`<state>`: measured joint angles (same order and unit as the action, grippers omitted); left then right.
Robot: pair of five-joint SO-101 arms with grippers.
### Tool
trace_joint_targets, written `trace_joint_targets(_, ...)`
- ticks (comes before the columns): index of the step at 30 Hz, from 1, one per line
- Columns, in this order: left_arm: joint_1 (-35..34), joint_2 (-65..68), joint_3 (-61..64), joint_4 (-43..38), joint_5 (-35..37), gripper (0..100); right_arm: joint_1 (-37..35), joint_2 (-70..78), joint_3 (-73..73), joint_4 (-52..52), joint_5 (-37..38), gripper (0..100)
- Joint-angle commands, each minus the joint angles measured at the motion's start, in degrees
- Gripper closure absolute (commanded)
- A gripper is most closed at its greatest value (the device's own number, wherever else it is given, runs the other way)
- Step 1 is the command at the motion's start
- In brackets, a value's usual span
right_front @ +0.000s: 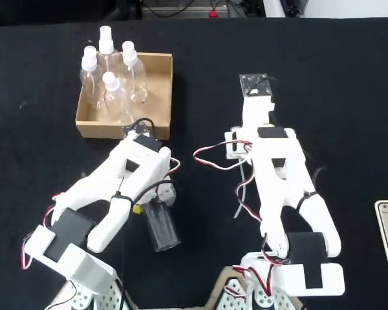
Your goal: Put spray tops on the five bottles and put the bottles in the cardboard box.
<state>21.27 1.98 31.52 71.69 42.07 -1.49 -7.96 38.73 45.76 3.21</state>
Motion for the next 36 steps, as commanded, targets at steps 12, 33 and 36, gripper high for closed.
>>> trace_joint_targets(12, -19.7, -5.5, -1.0, -0.7, -52.3, 80, 1.1, -0.1, -0.2, -1.1, 0.4, 98.7)
trace_joint_targets(33, -22.5, -13.2, 11.6, -12.8, -62.6, 74, 1.1, -0.1, 0.0, -1.1, 0.4, 98.7)
trace_joint_targets(36, -22.9, -16.4, 12.1, -12.7, -62.6, 74, 1.1, -0.1, 0.0, -1.1, 0.4, 98.7)
